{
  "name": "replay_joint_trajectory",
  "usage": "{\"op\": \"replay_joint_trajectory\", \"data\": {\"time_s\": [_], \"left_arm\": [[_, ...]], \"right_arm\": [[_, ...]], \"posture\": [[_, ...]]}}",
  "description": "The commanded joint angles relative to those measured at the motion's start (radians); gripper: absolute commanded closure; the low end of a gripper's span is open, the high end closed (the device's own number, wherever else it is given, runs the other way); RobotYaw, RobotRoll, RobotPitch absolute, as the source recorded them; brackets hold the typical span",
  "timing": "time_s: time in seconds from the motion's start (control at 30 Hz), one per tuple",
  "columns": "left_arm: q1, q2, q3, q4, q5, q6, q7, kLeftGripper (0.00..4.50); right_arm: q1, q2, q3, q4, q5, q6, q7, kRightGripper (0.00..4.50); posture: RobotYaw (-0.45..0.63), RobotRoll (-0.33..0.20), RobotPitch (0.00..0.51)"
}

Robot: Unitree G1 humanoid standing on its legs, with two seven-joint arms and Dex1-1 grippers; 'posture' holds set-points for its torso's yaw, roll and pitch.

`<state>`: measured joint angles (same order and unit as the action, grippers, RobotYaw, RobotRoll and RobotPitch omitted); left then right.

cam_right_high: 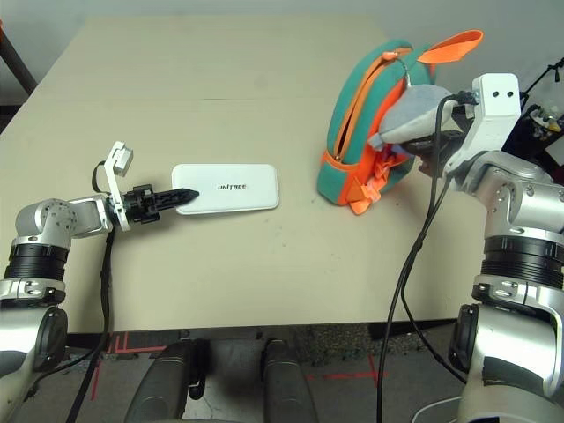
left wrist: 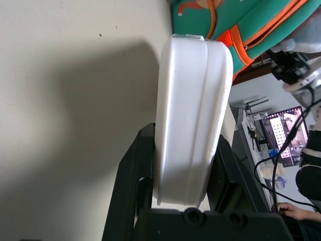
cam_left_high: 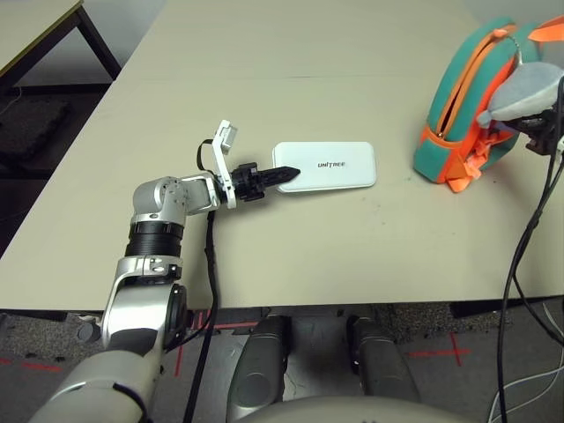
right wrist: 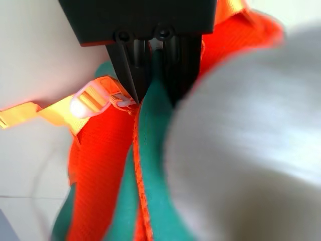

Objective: Put the pencil case into the backpack and zip it.

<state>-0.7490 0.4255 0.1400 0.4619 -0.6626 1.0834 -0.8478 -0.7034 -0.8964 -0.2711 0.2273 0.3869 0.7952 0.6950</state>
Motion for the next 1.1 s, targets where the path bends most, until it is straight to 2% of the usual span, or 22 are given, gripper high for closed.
{"op": "replay_joint_trajectory", "data": {"time_s": [0.03,0.2,0.4,0.5,0.63,0.77,0.97,1.03,1.1], "left_arm": [[0.024,0.014,-0.027,0.022,0.056,0.003,0.045,3.08],[0.015,0.018,-0.041,0.047,0.066,-0.007,0.033,3.08],[-0.034,-0.012,-0.081,0.119,0.089,-0.042,0.007,3.08],[-0.057,-0.023,-0.094,0.155,0.107,-0.060,-0.013,3.08],[-0.111,-0.052,-0.118,0.229,0.141,-0.092,-0.047,3.08],[-0.149,-0.067,-0.131,0.279,0.173,-0.121,-0.085,3.08],[-0.199,-0.043,-0.137,0.284,0.203,-0.154,-0.151,3.08],[-0.237,-0.005,-0.135,0.242,0.191,-0.132,-0.200,3.08],[-0.309,0.074,-0.140,0.171,0.169,-0.096,-0.282,3.14]], "right_arm": [[0.047,-0.077,-0.079,-0.226,0.106,0.173,0.038,4.44],[0.061,-0.187,-0.255,-0.517,0.365,0.507,0.091,4.44],[0.061,-0.270,-0.447,-0.638,0.531,0.741,0.107,4.44],[0.071,-0.278,-0.513,-0.677,0.581,0.806,0.098,4.44],[0.208,-0.302,-0.651,-0.727,0.734,0.819,0.062,4.44],[0.357,-0.271,-0.744,-0.768,0.831,0.819,-0.007,4.44],[0.472,-0.164,-0.773,-0.833,0.934,0.799,-0.111,4.44],[0.543,-0.123,-0.764,-0.868,0.962,0.768,-0.139,4.44],[0.615,-0.099,-0.752,-0.890,0.961,0.742,-0.158,4.44]], "posture": [[0.10,0.000,0.161],[0.05,0.000,0.159],[-0.02,0.000,0.156],[-0.07,0.000,0.156],[-0.12,0.000,0.167],[-0.14,0.000,0.177],[-0.13,0.000,0.188],[-0.12,0.000,0.193],[-0.11,0.000,0.199]]}}
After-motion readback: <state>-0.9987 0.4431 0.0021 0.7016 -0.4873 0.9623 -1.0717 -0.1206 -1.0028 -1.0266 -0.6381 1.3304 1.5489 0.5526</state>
